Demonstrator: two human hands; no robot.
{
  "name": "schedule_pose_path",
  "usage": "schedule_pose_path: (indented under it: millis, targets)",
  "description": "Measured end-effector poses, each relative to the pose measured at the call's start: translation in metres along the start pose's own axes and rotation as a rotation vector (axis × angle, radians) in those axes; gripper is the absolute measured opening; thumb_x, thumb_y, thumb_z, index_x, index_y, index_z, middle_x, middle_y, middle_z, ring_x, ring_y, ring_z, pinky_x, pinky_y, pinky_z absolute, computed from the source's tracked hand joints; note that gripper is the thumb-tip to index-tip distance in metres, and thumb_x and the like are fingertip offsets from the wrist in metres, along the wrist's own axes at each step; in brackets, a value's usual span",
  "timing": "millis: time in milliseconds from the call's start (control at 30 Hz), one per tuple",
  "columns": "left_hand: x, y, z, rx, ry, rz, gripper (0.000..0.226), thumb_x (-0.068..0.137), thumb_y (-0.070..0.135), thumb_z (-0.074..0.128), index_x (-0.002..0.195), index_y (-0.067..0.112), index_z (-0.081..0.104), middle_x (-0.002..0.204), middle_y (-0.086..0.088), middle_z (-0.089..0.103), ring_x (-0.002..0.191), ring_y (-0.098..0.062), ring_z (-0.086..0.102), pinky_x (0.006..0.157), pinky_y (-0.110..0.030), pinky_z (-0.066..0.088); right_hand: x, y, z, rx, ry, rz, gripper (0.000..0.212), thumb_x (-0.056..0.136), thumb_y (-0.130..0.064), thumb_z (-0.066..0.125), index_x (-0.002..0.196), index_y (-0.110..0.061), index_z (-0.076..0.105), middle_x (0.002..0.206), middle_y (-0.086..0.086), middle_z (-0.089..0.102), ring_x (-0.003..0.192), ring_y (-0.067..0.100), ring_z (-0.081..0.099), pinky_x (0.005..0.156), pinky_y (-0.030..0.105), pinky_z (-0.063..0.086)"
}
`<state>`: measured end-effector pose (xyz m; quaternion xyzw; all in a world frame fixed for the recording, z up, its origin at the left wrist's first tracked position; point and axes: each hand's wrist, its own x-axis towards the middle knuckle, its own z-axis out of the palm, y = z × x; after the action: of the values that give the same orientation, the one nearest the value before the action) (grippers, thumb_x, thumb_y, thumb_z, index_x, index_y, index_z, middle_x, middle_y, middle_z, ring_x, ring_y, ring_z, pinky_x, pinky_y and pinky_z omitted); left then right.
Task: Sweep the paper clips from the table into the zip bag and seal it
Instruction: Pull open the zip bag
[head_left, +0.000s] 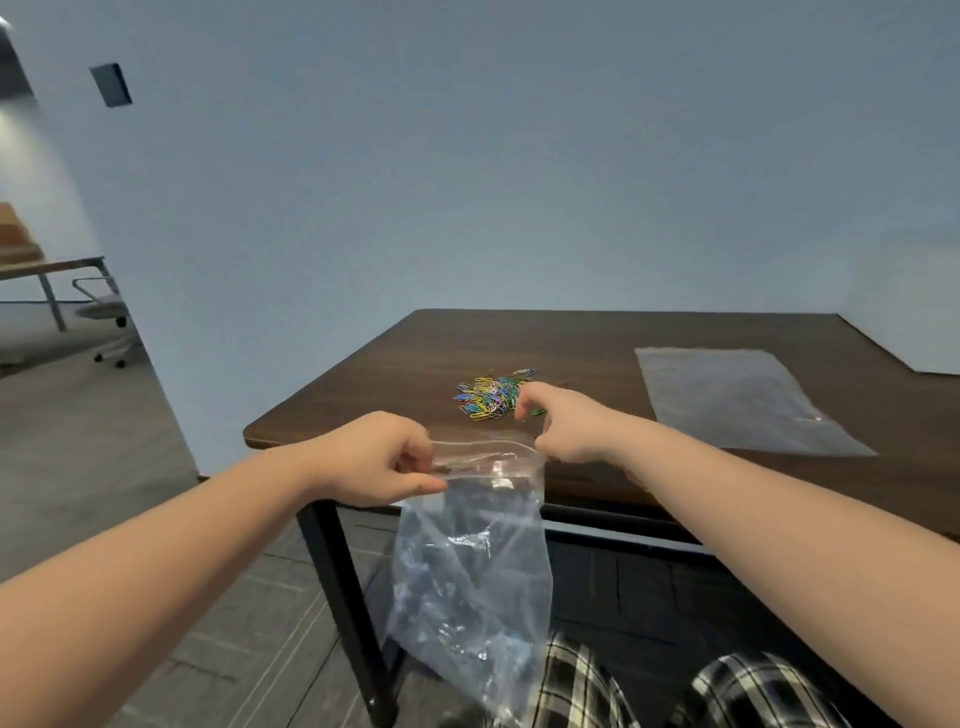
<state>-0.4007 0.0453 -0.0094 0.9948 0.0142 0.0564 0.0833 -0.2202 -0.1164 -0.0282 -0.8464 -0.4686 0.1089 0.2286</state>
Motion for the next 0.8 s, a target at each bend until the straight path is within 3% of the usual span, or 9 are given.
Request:
schedule_pose_path:
  millis: [133, 200, 233, 300, 400, 500, 633, 700, 800]
  targets:
    - [-0.024, -0.022, 0.012, -0.033, -0.125, -0.059, 0.02, 0.082, 0.034, 0.062, 0.072, 0.017, 0.062, 0.069, 0.013, 0.057, 0.065, 0.001, 0.051, 0.068, -0.022, 0.047, 0.0, -0.003, 0.009, -0.052, -0.083, -0.113, 0.017, 0.083, -0.002, 0.051, 0.093, -0.014, 0.045, 0.072, -0.005, 0.044, 0.069, 0.018, 0.041, 0.059, 0.029, 0.035]
    - [-0.03, -0.033, 0.017, -0.065, -0.194, -0.078, 0.008, 0.084, 0.02, 0.058, 0.087, 0.025, 0.065, 0.082, 0.013, 0.063, 0.076, 0.003, 0.056, 0.074, -0.019, 0.048, -0.002, -0.012, 0.012, -0.073, -0.148, -0.177, 0.011, 0.084, -0.005, 0.051, 0.089, -0.014, 0.055, 0.071, -0.008, 0.047, 0.064, 0.011, 0.041, 0.057, 0.023, 0.036]
    - [-0.033, -0.039, 0.019, -0.067, -0.227, -0.088, 0.018, 0.084, 0.011, 0.055, 0.09, 0.025, 0.066, 0.086, 0.016, 0.063, 0.079, 0.007, 0.056, 0.077, -0.017, 0.047, -0.001, -0.015, 0.013, -0.093, -0.178, -0.197, 0.012, 0.085, -0.007, 0.051, 0.086, -0.014, 0.061, 0.071, -0.01, 0.051, 0.063, 0.007, 0.043, 0.058, 0.021, 0.037]
    - [-0.034, -0.05, 0.024, -0.051, -0.271, -0.096, 0.022, 0.081, 0.001, 0.051, 0.078, 0.015, 0.067, 0.085, 0.019, 0.058, 0.078, 0.013, 0.053, 0.077, -0.018, 0.045, 0.0, -0.02, 0.017, -0.147, -0.212, -0.183, 0.02, 0.085, -0.01, 0.053, 0.084, -0.015, 0.072, 0.075, -0.01, 0.062, 0.064, 0.004, 0.049, 0.06, 0.02, 0.041]
    - [-0.033, -0.053, 0.025, -0.071, -0.264, -0.082, 0.016, 0.082, 0.017, 0.061, 0.069, 0.022, 0.069, 0.086, 0.016, 0.06, 0.076, 0.01, 0.055, 0.072, -0.011, 0.043, 0.002, -0.028, 0.022, -0.262, -0.212, -0.139, 0.023, 0.084, -0.014, 0.053, 0.086, -0.009, 0.075, 0.083, 0.003, 0.072, 0.067, 0.012, 0.057, 0.065, 0.028, 0.05]
    - [-0.032, -0.05, 0.027, -0.115, -0.225, -0.098, 0.021, 0.073, 0.043, 0.07, 0.067, 0.024, 0.07, 0.087, 0.007, 0.067, 0.078, -0.001, 0.06, 0.074, -0.016, 0.049, -0.005, -0.036, 0.029, -0.327, -0.333, -0.096, 0.028, 0.082, -0.009, 0.045, 0.086, -0.002, 0.072, 0.077, 0.012, 0.075, 0.055, 0.017, 0.064, 0.062, 0.029, 0.056]
    - [-0.029, -0.055, 0.037, -0.103, -0.182, -0.081, 0.034, 0.076, 0.041, 0.068, 0.058, 0.012, 0.065, 0.081, 0.004, 0.066, 0.072, -0.002, 0.059, 0.067, -0.01, 0.042, -0.013, -0.037, 0.054, -0.502, -0.422, -0.046, 0.034, 0.089, -0.017, 0.041, 0.074, -0.001, 0.068, 0.058, 0.005, 0.067, 0.053, 0.02, 0.066, 0.062, 0.028, 0.057]
    - [-0.03, -0.054, 0.042, -0.093, -0.219, -0.088, 0.036, 0.078, 0.041, 0.065, 0.052, 0.017, 0.06, 0.083, 0.004, 0.066, 0.074, -0.003, 0.059, 0.068, -0.011, 0.041, -0.011, -0.038, 0.065, -0.608, -0.433, -0.019, 0.037, 0.094, -0.023, 0.042, 0.064, -0.007, 0.058, 0.053, 0.001, 0.06, 0.049, 0.018, 0.062, 0.066, 0.031, 0.057]
    - [-0.033, -0.051, 0.047, -0.104, -0.252, -0.095, 0.039, 0.08, 0.039, 0.064, 0.044, 0.03, 0.051, 0.09, 0.007, 0.066, 0.08, 0.001, 0.059, 0.069, -0.002, 0.037, -0.008, -0.041, 0.079, -0.732, -0.388, 0.008, 0.032, 0.093, -0.031, 0.055, 0.067, -0.013, 0.049, 0.058, -0.004, 0.049, 0.055, 0.017, 0.052, 0.055, 0.031, 0.047]
